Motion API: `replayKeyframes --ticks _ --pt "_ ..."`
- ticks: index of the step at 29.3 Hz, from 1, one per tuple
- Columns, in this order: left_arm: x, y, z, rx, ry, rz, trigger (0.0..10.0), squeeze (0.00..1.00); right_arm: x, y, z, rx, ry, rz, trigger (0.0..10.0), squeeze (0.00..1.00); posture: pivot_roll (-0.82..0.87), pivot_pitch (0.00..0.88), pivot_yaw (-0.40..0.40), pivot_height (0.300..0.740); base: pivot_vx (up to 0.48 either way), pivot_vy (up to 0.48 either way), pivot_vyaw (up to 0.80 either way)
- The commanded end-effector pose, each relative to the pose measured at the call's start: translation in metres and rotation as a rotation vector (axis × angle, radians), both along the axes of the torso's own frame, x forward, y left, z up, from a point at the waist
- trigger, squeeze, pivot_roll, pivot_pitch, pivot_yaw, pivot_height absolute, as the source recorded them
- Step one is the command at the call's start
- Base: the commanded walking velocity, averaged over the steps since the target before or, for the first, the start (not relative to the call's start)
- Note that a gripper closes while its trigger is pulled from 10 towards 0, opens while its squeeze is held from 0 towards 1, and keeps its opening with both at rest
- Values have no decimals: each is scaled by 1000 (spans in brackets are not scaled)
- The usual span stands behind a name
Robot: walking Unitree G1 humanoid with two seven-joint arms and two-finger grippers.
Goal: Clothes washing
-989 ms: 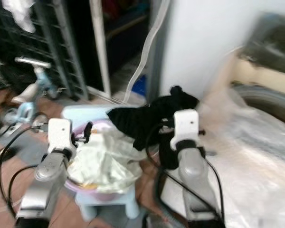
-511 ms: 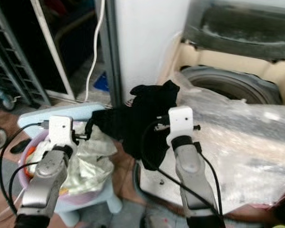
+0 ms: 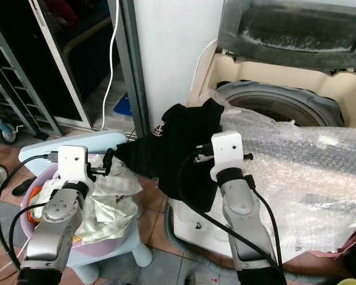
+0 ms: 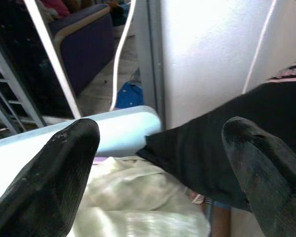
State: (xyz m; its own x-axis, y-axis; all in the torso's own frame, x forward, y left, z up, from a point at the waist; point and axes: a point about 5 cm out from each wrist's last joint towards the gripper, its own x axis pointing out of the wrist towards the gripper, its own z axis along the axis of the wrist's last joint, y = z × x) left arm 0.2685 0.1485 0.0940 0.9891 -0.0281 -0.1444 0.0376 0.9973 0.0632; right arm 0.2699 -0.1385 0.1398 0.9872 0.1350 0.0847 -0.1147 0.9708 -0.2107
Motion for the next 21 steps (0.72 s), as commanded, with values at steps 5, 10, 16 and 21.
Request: replayKeyframes --ticks 5,10,16,21 --pt "2 1 0 7 1 -6 10000 0 3 -3 7 -4 -37 -16 10000 0 -129 0 35 740 0 -286 0" --pt "3 2 3 19 -4 2 10000 0 8 -6 11 -7 -54 -26 10000 0 -128 0 36 740 0 -295 0" --pt "5 7 12 26 -29 20 10000 0 17 -14 22 -28 -93 -40 10000 0 -118 0 33 740 0 -305 0" --pt "4 10 12 19 -31 37 10000 0 21 -17 24 -31 -97 -48 10000 0 -114 0 27 740 0 -233 0"
